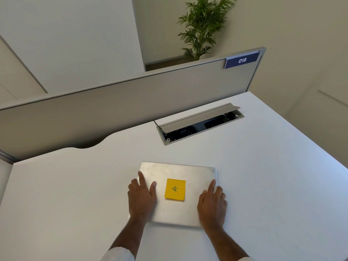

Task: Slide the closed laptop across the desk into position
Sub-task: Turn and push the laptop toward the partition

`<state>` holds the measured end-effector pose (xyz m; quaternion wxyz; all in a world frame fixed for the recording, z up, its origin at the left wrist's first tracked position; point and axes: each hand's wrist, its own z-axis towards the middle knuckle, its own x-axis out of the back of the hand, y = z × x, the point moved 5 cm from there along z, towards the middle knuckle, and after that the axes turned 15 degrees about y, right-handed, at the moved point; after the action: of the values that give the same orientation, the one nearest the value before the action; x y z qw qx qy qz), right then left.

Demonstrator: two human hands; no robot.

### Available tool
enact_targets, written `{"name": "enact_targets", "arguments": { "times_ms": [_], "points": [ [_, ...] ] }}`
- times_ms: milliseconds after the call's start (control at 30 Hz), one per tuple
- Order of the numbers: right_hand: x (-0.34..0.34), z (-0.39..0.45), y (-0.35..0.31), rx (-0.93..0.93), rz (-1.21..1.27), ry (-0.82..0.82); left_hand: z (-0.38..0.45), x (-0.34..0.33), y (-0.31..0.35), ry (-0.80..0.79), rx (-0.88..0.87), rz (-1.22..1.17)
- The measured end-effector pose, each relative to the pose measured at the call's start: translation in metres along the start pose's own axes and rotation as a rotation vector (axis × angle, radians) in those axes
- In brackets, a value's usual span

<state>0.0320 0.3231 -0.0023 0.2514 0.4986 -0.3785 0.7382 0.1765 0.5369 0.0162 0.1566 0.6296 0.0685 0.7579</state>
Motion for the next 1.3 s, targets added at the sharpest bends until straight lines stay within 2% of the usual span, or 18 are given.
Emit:
{"name": "enact_targets", "arguments": {
  "times_ms": [233,1300],
  "points": [
    [-0.003,-0.001,0.000,0.010,-0.035,0.003,-0.002,0.000,0.003,0.030,-0.006,0.093],
    [-0.003,-0.001,-0.004,0.007,-0.072,-0.076,-0.011,-0.008,0.004,-0.011,0.017,0.171]
  ]
}}
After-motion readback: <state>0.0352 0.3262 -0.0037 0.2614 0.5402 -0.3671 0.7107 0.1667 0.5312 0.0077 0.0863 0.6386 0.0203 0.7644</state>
